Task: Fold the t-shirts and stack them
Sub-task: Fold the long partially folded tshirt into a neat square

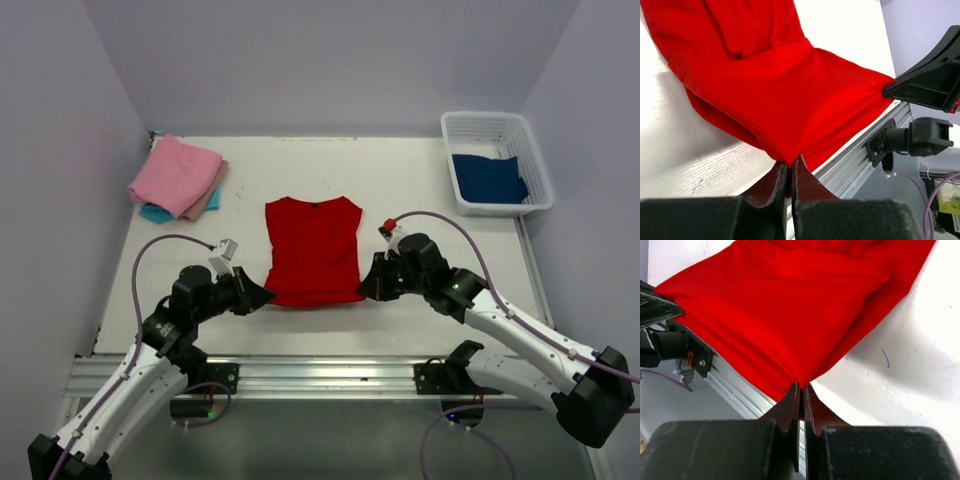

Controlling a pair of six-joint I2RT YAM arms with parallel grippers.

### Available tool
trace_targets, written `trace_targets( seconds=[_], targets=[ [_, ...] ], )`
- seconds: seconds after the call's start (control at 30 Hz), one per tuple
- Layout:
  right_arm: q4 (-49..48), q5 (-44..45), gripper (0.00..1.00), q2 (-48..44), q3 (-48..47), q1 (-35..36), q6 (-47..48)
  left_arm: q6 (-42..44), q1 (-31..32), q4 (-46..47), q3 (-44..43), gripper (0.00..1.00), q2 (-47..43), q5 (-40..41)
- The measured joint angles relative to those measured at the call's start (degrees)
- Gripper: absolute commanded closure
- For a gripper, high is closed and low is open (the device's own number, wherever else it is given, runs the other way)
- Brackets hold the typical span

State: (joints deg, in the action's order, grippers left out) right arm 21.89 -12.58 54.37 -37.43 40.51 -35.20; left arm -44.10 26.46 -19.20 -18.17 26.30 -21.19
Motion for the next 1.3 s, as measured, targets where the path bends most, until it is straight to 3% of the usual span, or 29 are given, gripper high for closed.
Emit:
trace_targets(
  seconds=[0.23,0.57,1.03,1.07,1.13,1.17,1.2,1.23,1.27,1.3],
  targets=[
    [0.33,6.05,1.00,7.06,-6.84,0.02,2.47,2.01,0.20,3.87,-2.40,1.00,6.97,4.42],
    [-0.98,15.87,1.00,24.92,-23.69,-2.32,8.52,9.57,-0.76,20.79,-14.38,1.00,34.42,8.68],
    [-3.34,13.90,1.00,54.29,-45.99,-13.64,12.33,13.77,-7.41,32.54,-30.86,1.00,63.98,9.20],
    [-2.58,13.57,0.93,57.35,-49.33,-14.12,12.37,13.75,-8.11,32.74,-32.54,0.98,66.66,9.27],
    [-1.97,13.35,0.70,64.74,-57.94,-15.04,12.33,13.57,-9.51,34.07,-36.89,0.69,73.00,9.66],
    [-1.66,13.25,0.46,69.05,-63.41,-15.52,12.20,13.75,-10.21,35.19,-38.64,0.56,75.38,10.03],
    [-2.14,12.74,0.33,73.64,-69.18,-16.09,12.02,13.51,-11.10,37.55,-40.35,0.39,78.05,10.69],
    [-2.54,12.44,0.27,76.61,-72.89,-16.57,11.96,13.27,-12.13,40.24,-41.00,0.06,79.84,11.69],
    [-2.71,11.41,0.10,79.95,-77.31,-17.18,11.76,12.85,-13.20,42.40,-41.03,0.00,80.70,12.94],
    [-3.72,10.45,0.01,82.44,-80.28,-17.81,11.10,12.11,-14.25,43.45,-41.05,0.00,80.87,14.29]
  ],
)
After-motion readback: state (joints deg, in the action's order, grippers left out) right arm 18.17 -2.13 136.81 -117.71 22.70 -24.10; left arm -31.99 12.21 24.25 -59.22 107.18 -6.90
